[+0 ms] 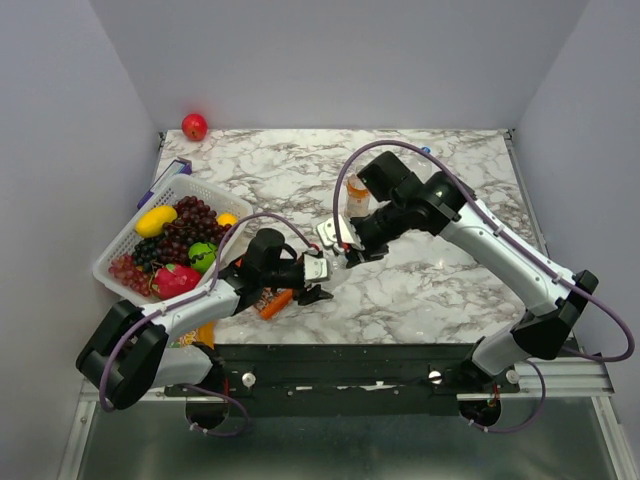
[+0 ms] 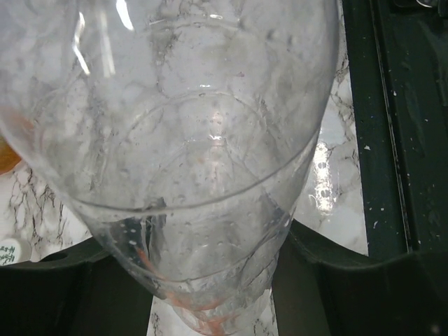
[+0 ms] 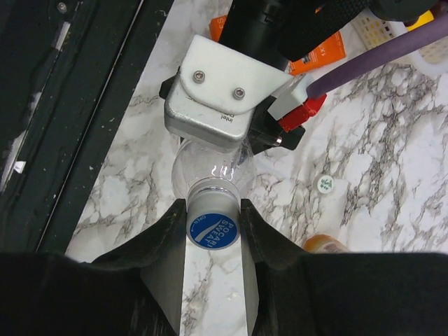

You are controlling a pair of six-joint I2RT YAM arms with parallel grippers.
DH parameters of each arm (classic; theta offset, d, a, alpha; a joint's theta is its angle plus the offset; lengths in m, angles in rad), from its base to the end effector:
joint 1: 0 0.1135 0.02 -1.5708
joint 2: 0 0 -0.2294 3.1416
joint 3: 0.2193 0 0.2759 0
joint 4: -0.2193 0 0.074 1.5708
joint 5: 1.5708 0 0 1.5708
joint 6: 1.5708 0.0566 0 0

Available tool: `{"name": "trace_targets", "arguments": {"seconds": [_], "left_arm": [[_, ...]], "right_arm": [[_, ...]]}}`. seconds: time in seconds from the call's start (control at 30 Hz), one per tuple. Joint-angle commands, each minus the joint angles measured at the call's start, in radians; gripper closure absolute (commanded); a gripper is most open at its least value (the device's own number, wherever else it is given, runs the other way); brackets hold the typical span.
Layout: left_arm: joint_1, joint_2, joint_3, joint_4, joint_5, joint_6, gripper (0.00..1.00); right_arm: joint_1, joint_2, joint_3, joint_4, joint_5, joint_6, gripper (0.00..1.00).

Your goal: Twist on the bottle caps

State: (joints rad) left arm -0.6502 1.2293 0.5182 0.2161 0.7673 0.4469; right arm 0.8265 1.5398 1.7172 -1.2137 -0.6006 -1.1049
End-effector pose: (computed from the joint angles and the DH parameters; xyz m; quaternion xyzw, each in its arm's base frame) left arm 0.2049 -0.2052 0.1449 0.5789 0.5795 -0.3680 0.4400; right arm 0.1993 0.2636 0.3455 -0.8022 0.4599 0.2475 0.2894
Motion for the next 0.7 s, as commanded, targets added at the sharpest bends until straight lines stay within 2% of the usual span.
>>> {"name": "trace_targets", "arguments": {"seconds": [0.0, 0.23, 0.5, 0.67], "left_arm": [[-0.005, -0.031, 0.000, 0.158, -0.042, -0.019, 1.00], [-0.005, -0.027, 0.034, 0.143, -0.129, -0.048, 1.00], [-0.005, -0.033, 0.029, 0.126, -0.186, -0.050, 1.00], [0.014, -0.040, 0.010, 0.178, -0.214, -0.145, 1.00]], "right_arm": [[0.002, 0.012, -0.028, -0.010, 0.091, 0.036, 0.71], [0.002, 0.117, 0.096, -0.072, 0.142, 0.187, 0.71], [0.006, 0.207, 0.217, -0.201, 0.153, 0.244, 0.73], [0.029, 0.227, 0.246, -0.237, 0.194, 0.267, 0.73]]}}
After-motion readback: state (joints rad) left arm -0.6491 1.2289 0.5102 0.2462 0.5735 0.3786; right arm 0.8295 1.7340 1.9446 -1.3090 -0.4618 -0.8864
